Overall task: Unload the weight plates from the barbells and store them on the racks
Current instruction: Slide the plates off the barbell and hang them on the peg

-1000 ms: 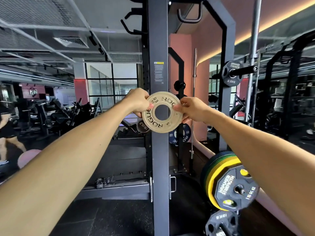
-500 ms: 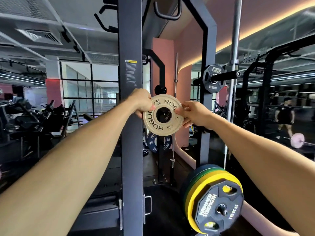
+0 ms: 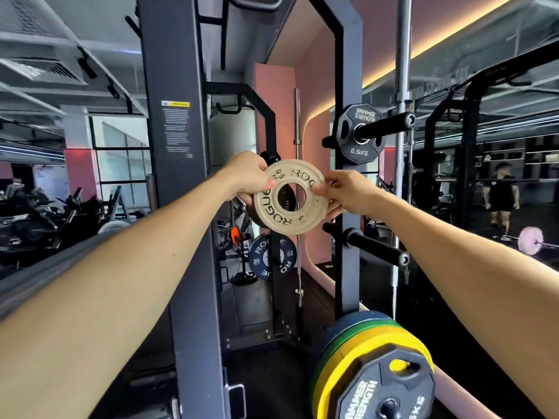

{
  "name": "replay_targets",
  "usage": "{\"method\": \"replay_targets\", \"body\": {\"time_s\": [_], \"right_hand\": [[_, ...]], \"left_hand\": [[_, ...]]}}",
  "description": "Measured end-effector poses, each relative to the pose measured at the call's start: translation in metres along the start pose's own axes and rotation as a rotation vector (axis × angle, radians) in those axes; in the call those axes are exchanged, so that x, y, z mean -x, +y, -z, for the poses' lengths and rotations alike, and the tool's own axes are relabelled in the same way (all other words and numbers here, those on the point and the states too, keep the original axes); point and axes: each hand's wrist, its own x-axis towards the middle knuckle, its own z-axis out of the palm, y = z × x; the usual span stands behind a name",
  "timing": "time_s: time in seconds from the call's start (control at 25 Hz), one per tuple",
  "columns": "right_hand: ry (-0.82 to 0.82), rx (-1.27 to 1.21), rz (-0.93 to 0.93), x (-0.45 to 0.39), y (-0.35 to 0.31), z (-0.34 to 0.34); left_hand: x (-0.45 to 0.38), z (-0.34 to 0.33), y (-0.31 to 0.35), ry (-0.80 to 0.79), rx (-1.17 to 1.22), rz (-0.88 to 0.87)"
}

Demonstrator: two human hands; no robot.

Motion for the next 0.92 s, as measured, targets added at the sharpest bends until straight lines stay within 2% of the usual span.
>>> {"method": "replay_targets", "body": {"time_s": [0.2, 0.44, 0.64, 0.92], "right_hand": [[-0.027, 0.026, 0.05, -0.019, 0.049, 0.06], [-0.112, 0.051, 0.112, -0.023, 0.111, 0.157], [-0.106, 0.015, 0.138, -0.024, 0.15, 0.228], [-0.117, 0.017, 0.198, -0.053, 0.168, 0.278]], "left_hand": [[-0.035, -0.053, 0.045, 0.044, 0.03, 0.027], [-0.069, -0.123, 0.131, 0.083, 0.09, 0.122], [-0.094, -0.167, 0.193, 0.091, 0.124, 0.158], [-0.133, -0.179, 0.231, 0.126, 0.135, 0.168]]}}
